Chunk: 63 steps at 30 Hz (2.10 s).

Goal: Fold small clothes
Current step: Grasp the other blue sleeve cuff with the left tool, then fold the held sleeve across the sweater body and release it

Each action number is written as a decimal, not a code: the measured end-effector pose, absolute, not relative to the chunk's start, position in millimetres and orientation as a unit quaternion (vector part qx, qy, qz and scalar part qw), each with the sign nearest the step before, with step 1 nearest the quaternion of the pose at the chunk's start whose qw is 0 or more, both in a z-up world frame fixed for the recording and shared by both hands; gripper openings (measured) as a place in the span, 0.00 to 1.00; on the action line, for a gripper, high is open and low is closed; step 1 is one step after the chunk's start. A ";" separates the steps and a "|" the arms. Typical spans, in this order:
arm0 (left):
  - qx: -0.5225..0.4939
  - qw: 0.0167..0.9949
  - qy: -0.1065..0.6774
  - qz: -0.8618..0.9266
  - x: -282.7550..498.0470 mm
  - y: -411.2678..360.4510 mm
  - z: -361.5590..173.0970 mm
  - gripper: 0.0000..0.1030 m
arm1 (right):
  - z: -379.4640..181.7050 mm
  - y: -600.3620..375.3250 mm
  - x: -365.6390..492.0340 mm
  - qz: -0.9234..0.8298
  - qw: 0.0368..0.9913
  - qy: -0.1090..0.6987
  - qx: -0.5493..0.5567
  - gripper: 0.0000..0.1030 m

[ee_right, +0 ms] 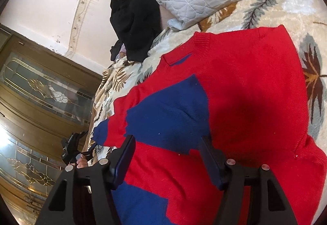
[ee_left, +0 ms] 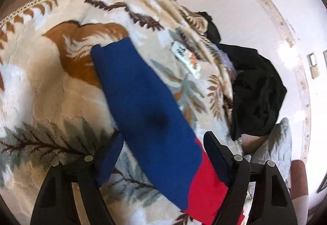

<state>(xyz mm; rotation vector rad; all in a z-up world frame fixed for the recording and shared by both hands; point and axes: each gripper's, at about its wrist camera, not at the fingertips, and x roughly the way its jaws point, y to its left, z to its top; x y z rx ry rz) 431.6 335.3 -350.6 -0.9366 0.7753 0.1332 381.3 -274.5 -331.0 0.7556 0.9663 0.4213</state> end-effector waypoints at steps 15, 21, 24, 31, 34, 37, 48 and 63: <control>-0.470 0.810 0.336 0.099 453.9 351.8 -368.5 0.32 | -337.9 -284.3 387.3 0.177 0.802 0.449 0.351 0.36; -0.418 0.848 0.310 0.102 450.1 329.6 -337.8 0.09 | -333.1 -297.9 384.8 0.162 0.813 0.433 0.355 0.35; -0.357 0.881 0.303 0.073 452.9 289.7 -303.6 0.08 | -326.5 -304.7 381.5 0.156 0.820 0.423 0.353 0.35; -0.213 0.914 0.337 -0.078 463.6 124.7 -252.3 0.08 | -312.2 -328.8 372.3 0.132 0.836 0.397 0.355 0.34; -0.163 0.904 0.367 -0.146 463.9 41.4 -253.4 0.08 | -309.1 -341.5 370.0 0.119 0.839 0.388 0.363 0.35; -0.119 0.886 0.394 -0.216 456.9 -44.6 -267.3 0.08 | -310.0 -352.8 369.8 0.109 0.837 0.387 0.371 0.35; -0.086 0.820 0.494 -0.277 441.8 -99.4 -291.9 0.42 | -329.4 -395.7 381.4 0.087 0.796 0.396 0.449 0.39; -0.125 0.858 0.491 -0.088 456.1 54.6 -308.6 0.62 | -348.9 -356.2 415.0 0.070 0.797 0.411 0.437 0.69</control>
